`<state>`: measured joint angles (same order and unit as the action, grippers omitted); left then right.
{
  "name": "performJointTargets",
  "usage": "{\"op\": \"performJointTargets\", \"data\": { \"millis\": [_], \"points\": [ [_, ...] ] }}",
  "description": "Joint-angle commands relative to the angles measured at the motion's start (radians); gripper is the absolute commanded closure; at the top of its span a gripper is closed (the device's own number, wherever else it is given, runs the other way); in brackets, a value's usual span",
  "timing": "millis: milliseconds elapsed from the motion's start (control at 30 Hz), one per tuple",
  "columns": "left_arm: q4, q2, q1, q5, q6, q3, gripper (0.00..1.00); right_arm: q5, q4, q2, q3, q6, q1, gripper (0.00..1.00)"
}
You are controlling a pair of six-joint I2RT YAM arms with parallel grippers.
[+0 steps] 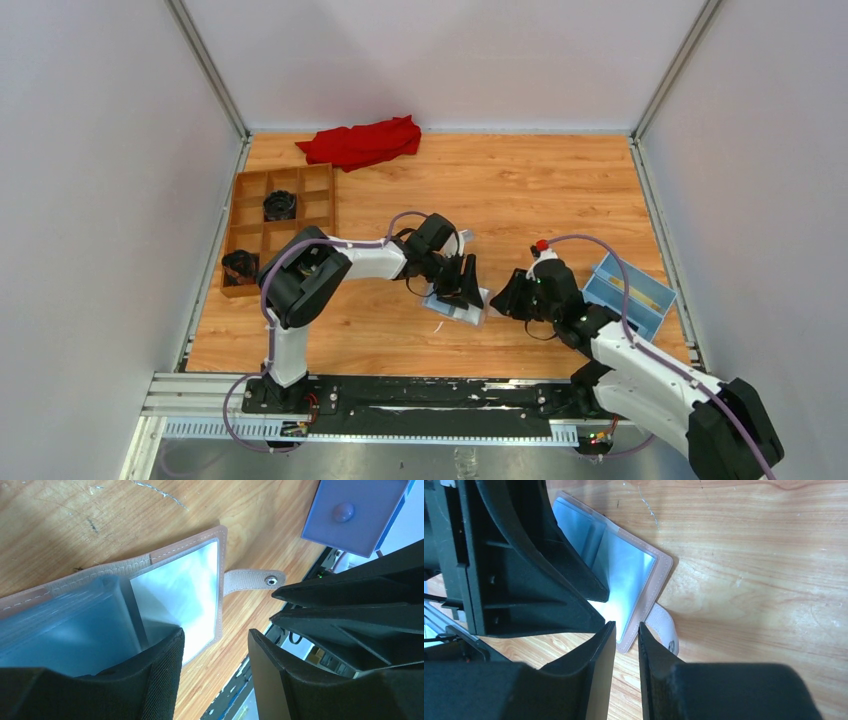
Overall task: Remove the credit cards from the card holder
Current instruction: Remove the credit card from the card holder.
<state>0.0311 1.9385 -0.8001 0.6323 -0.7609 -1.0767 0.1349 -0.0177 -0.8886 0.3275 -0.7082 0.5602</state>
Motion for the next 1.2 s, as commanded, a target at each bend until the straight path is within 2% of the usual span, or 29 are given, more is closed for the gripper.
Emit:
{"op": "performJointTargets", "data": {
  "millis": [0, 100, 200, 400, 700, 833, 1000, 1167],
  "points": [
    [-0.011, 0.013, -0.002, 0.000, 0.005, 0.006, 0.45, -0.042, 0.045, 0.049, -0.042, -0.064, -0.011, 0.74],
    [-0.011, 0.013, -0.002, 0.004, 0.007, 0.007, 0.45, -0.043, 0.090, -0.006, -0.031, -0.070, -0.011, 0.81],
    [-0.011, 0.012, -0.002, 0.004, 0.008, 0.013, 0.46, -0.008, 0.139, -0.104, 0.002, -0.067, -0.013, 0.99],
    [-0.012, -0.012, -0.002, 0.004, 0.012, 0.022, 0.47, 0.070, 0.246, -0.236, 0.015, -0.101, -0.032, 1.00],
    [0.023, -0.052, -0.002, 0.005, 0.026, -0.014, 0.47, 0.051, 0.230, -0.375, 0.015, -0.093, -0.036, 1.00],
    [0.082, -0.093, 0.012, -0.045, 0.055, -0.035, 0.45, 0.024, 0.191, -0.432, 0.008, -0.086, -0.046, 1.00],
    [0.118, -0.134, 0.067, -0.105, 0.050, 0.007, 0.43, 0.039, 0.202, -0.494, -0.007, -0.067, -0.059, 1.00],
    [0.232, -0.182, 0.099, -0.223, 0.108, 0.022, 0.42, 0.063, 0.225, -0.524, -0.012, -0.067, -0.065, 1.00]
  ]
}}
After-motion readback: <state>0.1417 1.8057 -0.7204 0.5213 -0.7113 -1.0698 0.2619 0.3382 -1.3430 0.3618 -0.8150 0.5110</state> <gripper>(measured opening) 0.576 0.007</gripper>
